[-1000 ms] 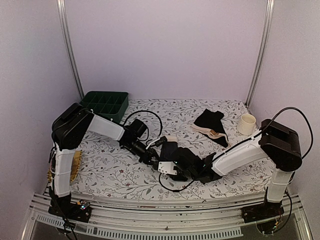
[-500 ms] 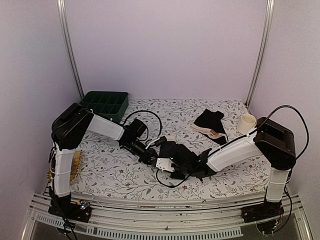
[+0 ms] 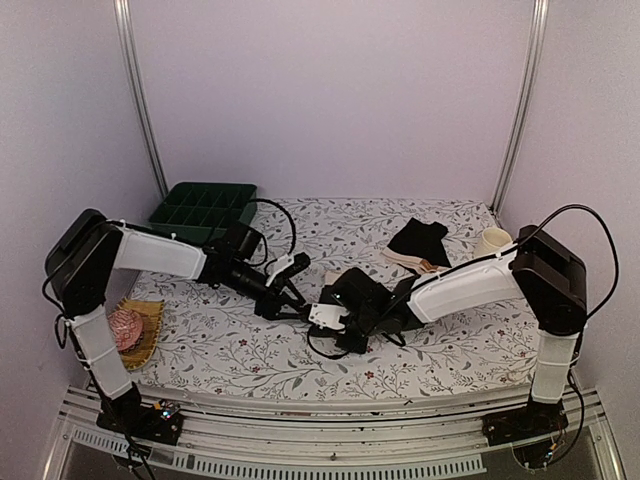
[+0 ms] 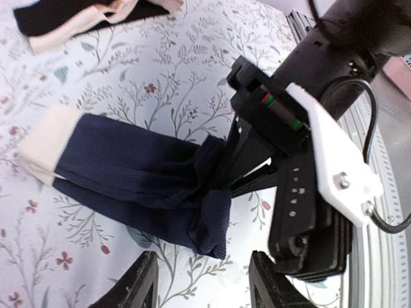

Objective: Roll the underwear
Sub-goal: Roll the underwear at the center of the board.

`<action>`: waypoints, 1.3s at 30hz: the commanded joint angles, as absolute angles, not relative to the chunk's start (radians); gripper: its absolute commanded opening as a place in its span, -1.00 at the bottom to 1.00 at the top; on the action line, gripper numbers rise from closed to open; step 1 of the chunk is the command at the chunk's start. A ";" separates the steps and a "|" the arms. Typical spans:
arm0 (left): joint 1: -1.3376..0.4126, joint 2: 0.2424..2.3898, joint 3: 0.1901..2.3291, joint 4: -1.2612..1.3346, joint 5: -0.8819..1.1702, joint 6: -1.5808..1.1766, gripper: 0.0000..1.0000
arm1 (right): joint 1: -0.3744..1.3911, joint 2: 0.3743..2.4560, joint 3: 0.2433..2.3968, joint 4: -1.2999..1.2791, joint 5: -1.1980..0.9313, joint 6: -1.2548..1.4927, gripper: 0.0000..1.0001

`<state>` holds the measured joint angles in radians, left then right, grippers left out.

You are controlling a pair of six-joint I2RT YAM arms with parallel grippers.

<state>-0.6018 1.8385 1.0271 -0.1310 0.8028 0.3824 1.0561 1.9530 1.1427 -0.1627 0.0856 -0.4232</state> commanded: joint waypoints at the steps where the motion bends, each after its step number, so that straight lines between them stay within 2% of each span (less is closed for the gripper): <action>1: -0.590 1.722 0.867 0.130 0.721 0.459 0.02 | 1.007 2.025 1.201 -0.399 -0.196 -0.345 -0.90; 8: -0.619 1.630 0.628 0.451 0.695 0.629 0.01 | 0.934 2.128 1.380 -0.579 -0.463 -0.300 -0.90; 17: -0.755 1.623 0.433 0.706 0.559 0.828 0.00 | 0.864 2.204 1.447 -0.655 -0.679 -0.261 -0.88; 25: -0.840 1.649 0.386 0.850 0.453 0.886 -0.01 | 0.857 2.231 1.471 -0.685 -0.733 -0.248 -0.85; 31: -0.892 1.640 0.365 0.845 0.450 0.964 -0.04 | 0.856 2.242 1.488 -0.694 -0.735 -0.244 -0.85; 39: -0.966 1.712 0.398 0.832 0.309 1.007 -0.07 | 0.856 2.249 1.490 -0.699 -0.749 -0.245 -0.86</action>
